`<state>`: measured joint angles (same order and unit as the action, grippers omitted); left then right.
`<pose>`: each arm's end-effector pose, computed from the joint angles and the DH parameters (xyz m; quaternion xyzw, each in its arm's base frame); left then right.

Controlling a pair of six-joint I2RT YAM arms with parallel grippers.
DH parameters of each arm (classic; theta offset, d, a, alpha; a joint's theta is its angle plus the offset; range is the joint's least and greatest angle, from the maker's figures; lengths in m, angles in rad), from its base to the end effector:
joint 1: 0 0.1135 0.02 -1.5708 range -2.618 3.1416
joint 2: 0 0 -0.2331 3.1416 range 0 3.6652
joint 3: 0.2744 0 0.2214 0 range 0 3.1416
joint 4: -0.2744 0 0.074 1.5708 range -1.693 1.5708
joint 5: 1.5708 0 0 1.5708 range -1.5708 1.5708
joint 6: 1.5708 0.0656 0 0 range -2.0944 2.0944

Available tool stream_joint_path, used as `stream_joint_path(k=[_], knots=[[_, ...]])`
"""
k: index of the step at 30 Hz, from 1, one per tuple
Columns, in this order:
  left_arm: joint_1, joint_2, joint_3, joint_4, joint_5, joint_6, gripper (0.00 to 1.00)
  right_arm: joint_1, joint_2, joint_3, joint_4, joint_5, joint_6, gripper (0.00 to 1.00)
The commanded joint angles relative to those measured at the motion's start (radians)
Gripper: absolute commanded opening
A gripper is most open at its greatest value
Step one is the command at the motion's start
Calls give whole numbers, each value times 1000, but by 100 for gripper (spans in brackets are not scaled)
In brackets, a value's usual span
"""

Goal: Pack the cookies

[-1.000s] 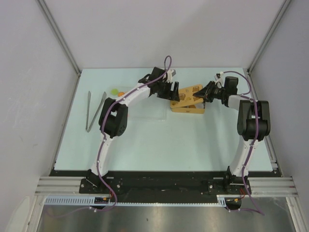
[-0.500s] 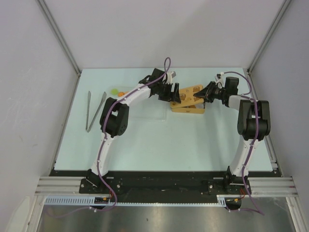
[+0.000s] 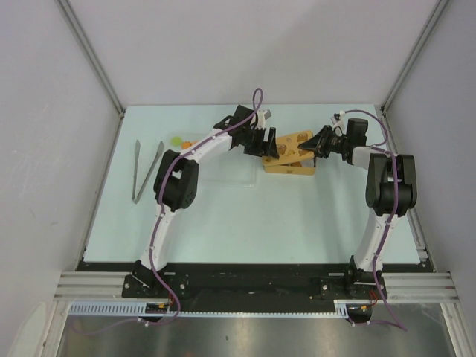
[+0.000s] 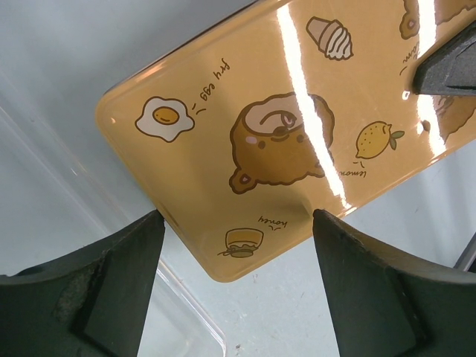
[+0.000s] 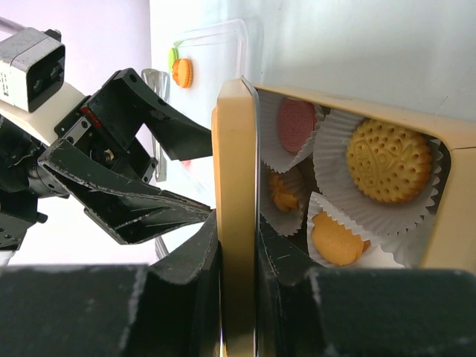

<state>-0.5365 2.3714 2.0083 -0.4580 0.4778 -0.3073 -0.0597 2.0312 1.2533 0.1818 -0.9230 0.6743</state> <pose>0.4126 -0.2805 0.1594 0.1895 0.8883 -0.3466 0.2344 0.4139 0.0277 0.1517 0.0892 0.8133 0.5018 0.2806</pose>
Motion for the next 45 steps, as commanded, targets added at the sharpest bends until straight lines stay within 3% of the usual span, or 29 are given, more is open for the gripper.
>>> stream_joint_path(k=[1,21,45], knots=[[-8,-17,43,-4,21,-24,85,-14,9,20,-33,87,-73,13],[-23,-31,81,-34,1,-18,85,-31,-8,20,-94,133,-133,20],[-26,-17,113,-44,-8,-6,86,-31,-26,20,-148,190,-176,41]])
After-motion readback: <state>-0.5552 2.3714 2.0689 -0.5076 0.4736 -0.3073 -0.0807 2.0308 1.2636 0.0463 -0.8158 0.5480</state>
